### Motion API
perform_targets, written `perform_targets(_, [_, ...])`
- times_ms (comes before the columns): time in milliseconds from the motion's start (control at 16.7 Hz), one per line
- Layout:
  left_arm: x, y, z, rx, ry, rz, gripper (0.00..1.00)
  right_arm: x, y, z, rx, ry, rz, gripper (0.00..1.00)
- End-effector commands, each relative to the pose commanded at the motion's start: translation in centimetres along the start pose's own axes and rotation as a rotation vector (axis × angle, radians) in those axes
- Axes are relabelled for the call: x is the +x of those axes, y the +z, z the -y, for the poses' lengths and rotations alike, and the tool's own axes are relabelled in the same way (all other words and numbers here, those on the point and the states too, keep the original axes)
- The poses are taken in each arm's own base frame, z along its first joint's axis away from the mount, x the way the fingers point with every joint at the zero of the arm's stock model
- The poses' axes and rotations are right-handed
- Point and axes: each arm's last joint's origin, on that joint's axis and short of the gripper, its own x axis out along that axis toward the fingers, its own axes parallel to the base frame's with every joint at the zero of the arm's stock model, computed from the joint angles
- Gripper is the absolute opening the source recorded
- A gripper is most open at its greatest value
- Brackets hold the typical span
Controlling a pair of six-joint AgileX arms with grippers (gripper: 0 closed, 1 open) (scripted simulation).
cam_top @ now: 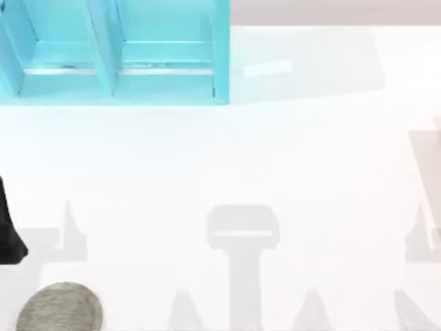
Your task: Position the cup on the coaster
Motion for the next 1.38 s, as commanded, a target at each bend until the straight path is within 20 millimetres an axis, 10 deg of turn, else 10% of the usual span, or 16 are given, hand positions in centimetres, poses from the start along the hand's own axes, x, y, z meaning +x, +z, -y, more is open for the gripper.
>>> perform_targets(720, [2.0, 6.2, -1.4, 0.428, 0.001, -0.367, 1.0, 0.0, 0.0, 0.0, 0.0, 0.0, 0.0, 1.0])
perform_targets(1380, [13.0, 11.8, -7.2, 1.083, -0.595, -1.056, 1.0, 0.0, 0.0, 0.0, 0.0, 0.0, 0.0, 1.0])
